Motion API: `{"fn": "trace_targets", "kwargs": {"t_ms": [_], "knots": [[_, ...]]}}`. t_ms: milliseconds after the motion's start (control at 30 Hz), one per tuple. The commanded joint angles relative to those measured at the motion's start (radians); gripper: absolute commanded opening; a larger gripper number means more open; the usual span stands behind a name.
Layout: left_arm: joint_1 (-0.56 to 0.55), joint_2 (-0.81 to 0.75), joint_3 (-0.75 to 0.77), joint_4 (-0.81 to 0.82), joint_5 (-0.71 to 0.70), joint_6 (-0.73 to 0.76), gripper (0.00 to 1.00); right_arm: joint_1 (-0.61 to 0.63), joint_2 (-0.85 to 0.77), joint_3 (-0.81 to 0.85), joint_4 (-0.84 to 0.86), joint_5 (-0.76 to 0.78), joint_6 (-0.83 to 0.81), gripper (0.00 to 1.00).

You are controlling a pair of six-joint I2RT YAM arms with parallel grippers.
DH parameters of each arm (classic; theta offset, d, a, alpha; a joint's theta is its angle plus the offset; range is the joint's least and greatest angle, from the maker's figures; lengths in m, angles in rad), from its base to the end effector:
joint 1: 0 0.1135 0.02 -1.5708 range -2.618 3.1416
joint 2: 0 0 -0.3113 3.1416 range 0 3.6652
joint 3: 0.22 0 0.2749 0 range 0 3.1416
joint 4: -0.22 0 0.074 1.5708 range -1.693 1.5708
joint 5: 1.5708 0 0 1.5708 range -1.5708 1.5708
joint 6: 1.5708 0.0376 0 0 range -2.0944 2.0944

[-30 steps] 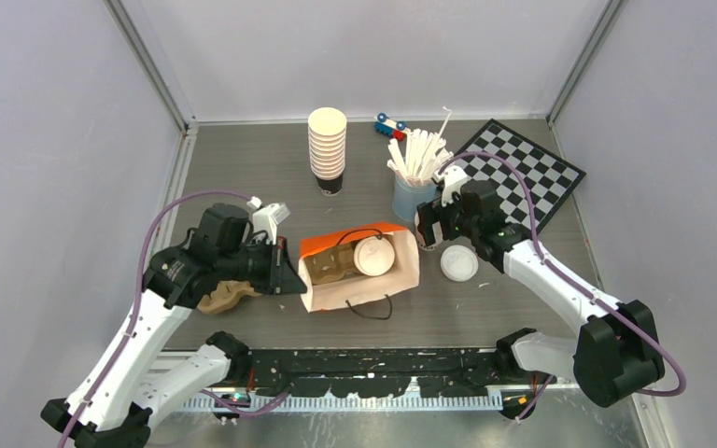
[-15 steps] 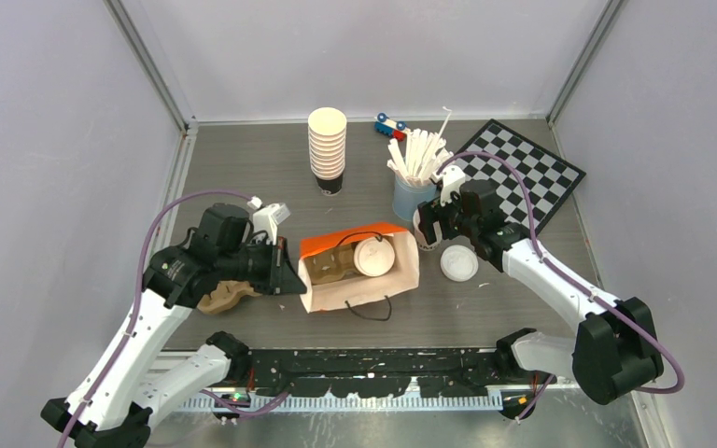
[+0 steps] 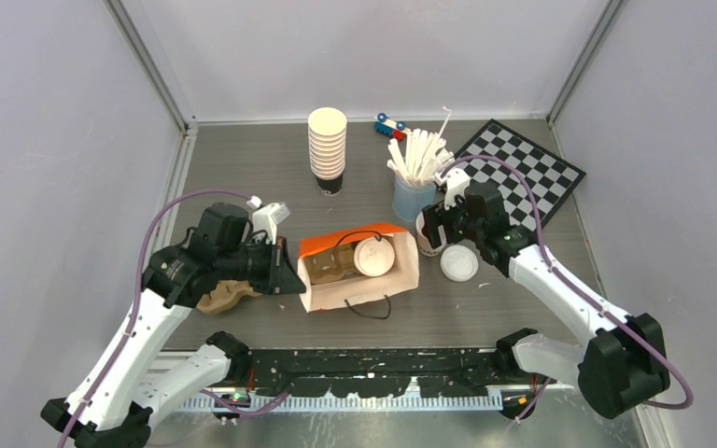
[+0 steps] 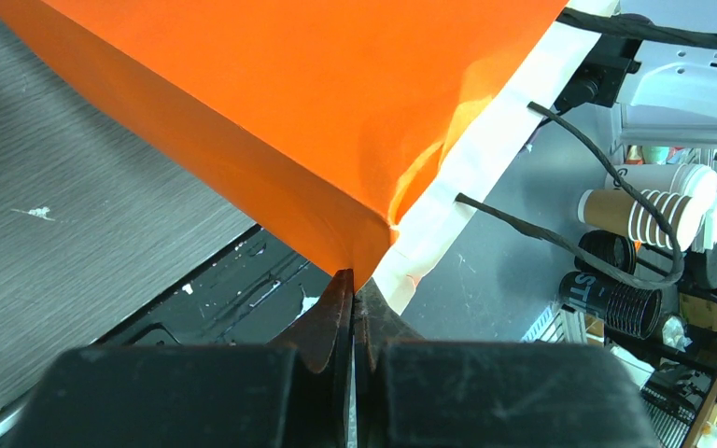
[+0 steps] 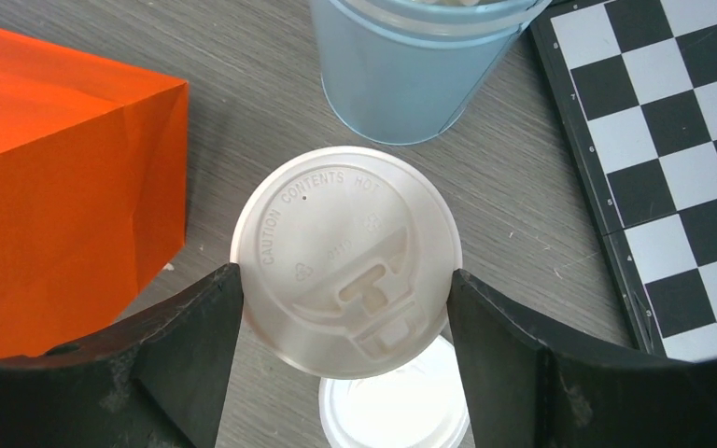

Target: Pack the takeout coffee

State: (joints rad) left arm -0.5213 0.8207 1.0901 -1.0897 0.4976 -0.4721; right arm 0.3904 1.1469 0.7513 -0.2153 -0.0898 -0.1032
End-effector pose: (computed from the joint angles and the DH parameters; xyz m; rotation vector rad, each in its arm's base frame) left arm 0.0981 -0.0770 0.3922 0.3137 2.5096 -1.0345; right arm 0.2335 0.0997 0.2853 -0.5847 2.1113 0.2605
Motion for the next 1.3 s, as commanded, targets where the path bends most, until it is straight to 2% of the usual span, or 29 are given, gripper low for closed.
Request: {"fn": "trace_targets", "kwargs": {"t_ms": [0, 200, 500, 633, 833, 933, 1267], "knots": [[0.003, -0.007, 0.032, 0.013, 0.007, 0.000, 0.00, 0.000, -0.087, 0.009, -0.053, -0.016, 0.010, 0.77], [0.002, -0.009, 0.018, 0.032, 0.019, -0.016, 0.00, 0.002, -0.154, 0.027, -0.126, -0.022, 0.015, 0.77], [0.003, -0.001, 0.022, 0.053, 0.028, -0.027, 0.00, 0.042, -0.264, 0.218, -0.323, 0.010, 0.080, 0.76], [0.002, 0.009, 0.029, 0.071, 0.035, -0.046, 0.00, 0.094, -0.277, 0.337, -0.425, 0.028, 0.084, 0.76], [0.003, 0.032, 0.053, 0.091, 0.050, -0.080, 0.00, 0.261, -0.273, 0.551, -0.611, 0.169, 0.066, 0.76], [0.002, 0.041, 0.069, 0.090, 0.053, -0.082, 0.00, 0.317, -0.260, 0.655, -0.689, 0.185, 0.075, 0.75], [0.003, 0.046, 0.068, 0.113, 0.041, -0.087, 0.00, 0.363, -0.200, 0.913, -0.855, 0.135, 0.050, 0.74]]}}
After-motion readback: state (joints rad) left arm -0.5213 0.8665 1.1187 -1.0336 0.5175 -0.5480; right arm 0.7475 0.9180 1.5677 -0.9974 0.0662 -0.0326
